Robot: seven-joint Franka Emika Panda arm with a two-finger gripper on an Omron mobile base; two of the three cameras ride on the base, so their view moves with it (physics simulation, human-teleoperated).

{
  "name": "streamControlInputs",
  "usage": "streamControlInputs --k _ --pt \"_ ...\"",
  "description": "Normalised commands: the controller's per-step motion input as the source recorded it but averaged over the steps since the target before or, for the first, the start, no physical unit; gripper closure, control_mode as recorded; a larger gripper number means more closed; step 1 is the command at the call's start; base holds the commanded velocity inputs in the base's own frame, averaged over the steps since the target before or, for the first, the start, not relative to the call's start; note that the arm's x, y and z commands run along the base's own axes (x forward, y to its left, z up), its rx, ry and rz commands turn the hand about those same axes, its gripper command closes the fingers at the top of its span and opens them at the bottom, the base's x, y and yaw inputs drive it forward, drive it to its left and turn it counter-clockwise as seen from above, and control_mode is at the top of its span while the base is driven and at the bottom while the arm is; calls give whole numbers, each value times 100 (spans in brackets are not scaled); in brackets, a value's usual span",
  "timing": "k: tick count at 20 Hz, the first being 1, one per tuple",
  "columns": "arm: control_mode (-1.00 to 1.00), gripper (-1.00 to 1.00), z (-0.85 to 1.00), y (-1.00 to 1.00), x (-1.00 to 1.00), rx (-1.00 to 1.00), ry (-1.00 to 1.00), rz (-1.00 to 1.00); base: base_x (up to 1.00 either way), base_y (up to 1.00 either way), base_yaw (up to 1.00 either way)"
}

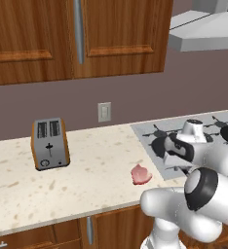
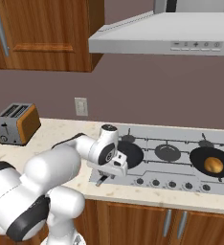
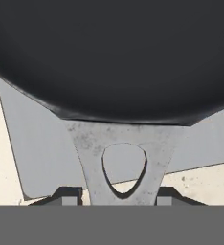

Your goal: Place both pans onto different burners. Then place the potato and the steak on different pans.

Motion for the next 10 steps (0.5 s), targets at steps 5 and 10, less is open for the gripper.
streamControlInputs --k 5,10 --pt "-100 100 -24 -6 19 0 1 3 0 0 0" --pt "-100 100 -13 -16 6 0 0 3 0 0 0"
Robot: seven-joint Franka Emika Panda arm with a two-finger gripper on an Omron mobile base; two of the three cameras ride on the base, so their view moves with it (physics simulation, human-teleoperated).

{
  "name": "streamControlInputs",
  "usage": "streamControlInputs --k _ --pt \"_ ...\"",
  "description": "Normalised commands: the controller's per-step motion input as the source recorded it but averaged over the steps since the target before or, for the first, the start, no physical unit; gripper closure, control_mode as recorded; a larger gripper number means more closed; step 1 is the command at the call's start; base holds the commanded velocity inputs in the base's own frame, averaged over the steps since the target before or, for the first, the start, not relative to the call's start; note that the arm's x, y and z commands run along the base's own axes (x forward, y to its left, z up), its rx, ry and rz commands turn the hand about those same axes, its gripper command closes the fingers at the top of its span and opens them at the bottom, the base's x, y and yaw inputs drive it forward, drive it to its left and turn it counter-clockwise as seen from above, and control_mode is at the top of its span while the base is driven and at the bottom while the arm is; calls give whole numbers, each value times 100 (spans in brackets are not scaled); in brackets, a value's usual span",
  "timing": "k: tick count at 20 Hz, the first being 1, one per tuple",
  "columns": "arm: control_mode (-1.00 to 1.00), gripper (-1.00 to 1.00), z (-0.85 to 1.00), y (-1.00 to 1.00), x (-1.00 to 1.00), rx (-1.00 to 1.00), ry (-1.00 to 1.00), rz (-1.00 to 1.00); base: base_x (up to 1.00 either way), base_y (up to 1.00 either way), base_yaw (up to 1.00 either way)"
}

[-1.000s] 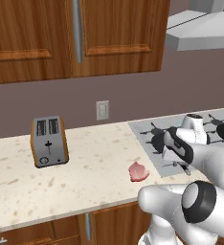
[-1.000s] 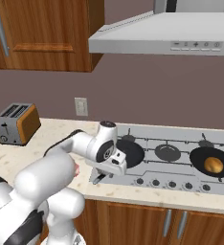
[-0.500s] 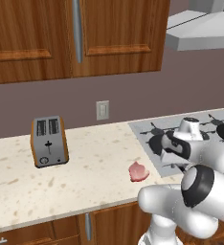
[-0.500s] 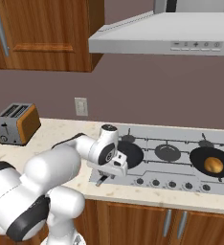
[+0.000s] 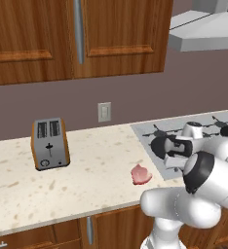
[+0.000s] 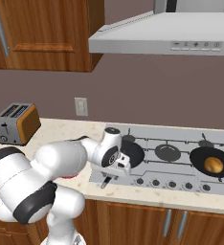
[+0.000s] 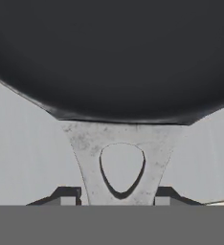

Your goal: Place both pans onto different burners. Then place the potato and the steak on different pans.

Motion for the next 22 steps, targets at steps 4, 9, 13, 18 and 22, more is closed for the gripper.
streamControlInputs --k 4,9,13,18,22 --pt "-100 100 -20 -6 -3 0 0 3 0 0 0" --pt "-100 -100 -23 0 0 0 0 2 0 0 0" --pt "-100 -100 -5 -2 -3 0 0 3 0 0 0" --pt "-100 -100 10 -3 -22 0 -4 2 0 0 0" --pt "-100 -100 28 0 -26 0 -8 3 0 0 0"
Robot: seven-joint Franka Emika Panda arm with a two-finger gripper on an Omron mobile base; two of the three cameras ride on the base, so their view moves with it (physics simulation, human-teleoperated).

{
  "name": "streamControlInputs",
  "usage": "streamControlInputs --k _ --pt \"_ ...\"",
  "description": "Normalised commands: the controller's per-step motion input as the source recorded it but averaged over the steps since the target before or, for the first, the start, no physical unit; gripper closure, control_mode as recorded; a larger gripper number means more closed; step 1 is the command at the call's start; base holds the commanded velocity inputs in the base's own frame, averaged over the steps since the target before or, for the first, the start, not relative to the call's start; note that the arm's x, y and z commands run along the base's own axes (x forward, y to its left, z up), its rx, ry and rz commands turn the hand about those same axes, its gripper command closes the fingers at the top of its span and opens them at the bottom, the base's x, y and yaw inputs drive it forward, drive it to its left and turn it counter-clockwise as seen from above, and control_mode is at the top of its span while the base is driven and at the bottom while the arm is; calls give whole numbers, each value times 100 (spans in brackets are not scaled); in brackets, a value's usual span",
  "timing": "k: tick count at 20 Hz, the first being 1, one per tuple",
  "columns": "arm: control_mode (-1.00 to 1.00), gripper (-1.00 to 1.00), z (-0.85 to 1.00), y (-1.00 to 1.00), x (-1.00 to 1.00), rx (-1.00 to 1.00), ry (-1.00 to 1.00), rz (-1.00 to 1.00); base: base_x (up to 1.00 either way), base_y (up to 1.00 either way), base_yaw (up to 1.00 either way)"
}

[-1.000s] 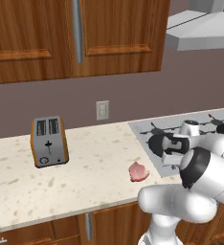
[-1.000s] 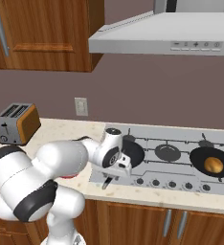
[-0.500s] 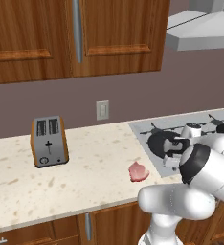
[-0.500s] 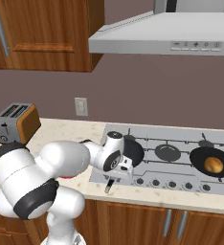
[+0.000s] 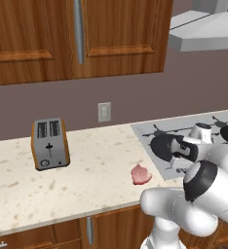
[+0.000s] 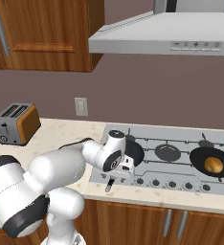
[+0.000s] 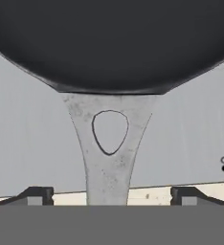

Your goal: Place both pans onto different burners. Then place the potato and the steak on different pans.

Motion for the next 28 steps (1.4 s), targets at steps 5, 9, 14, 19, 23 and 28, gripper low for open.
streamControlInputs --k 5,9,14,19,23,28 --pt "-100 -100 44 23 -40 -2 -8 8 0 0 0" --pt "-100 -100 55 56 -29 -6 -1 5 0 0 0" --pt "-100 -100 56 66 -30 -1 0 5 0 0 0" --pt "-100 -100 13 42 -48 0 -7 8 0 0 0" --pt "-100 -100 -1 47 -15 -3 -15 12 0 0 0" --pt "-100 -100 10 45 0 0 -16 10 0 0 0"
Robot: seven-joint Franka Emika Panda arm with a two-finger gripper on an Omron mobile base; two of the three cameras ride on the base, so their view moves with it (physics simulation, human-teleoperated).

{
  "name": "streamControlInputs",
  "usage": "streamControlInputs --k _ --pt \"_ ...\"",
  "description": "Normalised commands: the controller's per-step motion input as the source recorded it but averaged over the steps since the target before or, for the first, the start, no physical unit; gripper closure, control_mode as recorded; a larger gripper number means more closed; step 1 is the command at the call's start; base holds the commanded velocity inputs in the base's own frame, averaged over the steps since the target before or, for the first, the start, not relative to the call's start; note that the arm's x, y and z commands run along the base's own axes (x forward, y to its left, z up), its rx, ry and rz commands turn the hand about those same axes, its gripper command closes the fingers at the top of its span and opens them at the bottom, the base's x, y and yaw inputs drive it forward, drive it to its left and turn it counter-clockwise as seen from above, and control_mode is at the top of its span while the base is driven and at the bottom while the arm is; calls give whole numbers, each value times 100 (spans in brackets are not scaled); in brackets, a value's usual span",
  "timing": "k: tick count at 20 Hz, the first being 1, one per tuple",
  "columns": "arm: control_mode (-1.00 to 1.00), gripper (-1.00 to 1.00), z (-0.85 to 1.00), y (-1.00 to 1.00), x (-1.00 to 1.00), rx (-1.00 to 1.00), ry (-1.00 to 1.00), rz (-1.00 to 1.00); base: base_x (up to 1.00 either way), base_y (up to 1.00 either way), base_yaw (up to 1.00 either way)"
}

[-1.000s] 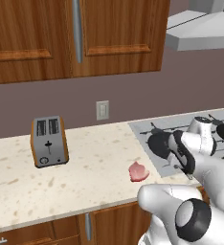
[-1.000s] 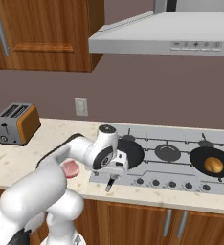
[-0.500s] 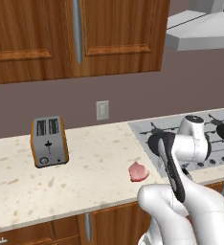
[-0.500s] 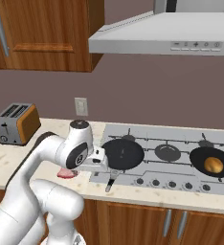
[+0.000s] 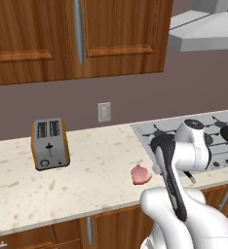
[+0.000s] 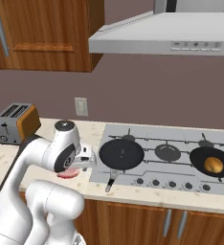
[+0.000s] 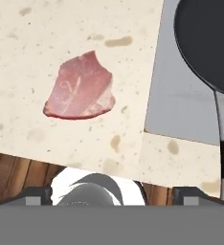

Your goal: Place both pans onto different burners. Then place the potato and the steak on different pans.

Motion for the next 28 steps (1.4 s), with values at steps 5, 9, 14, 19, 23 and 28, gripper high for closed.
streamControlInputs --k 5,9,14,19,23,28 --pt "-100 -100 5 56 0 0 -7 4 0 0 0" --pt "-100 -100 0 49 0 -1 -2 0 0 0 0" --pt "-100 -100 -4 26 -5 -2 -2 1 0 0 0" --pt "-100 -100 -20 20 14 -7 -5 0 0 0 0" --pt "-100 -100 -25 6 30 -3 -3 -1 0 0 0" --pt "-100 -100 -11 4 42 0 0 -5 0 0 0"
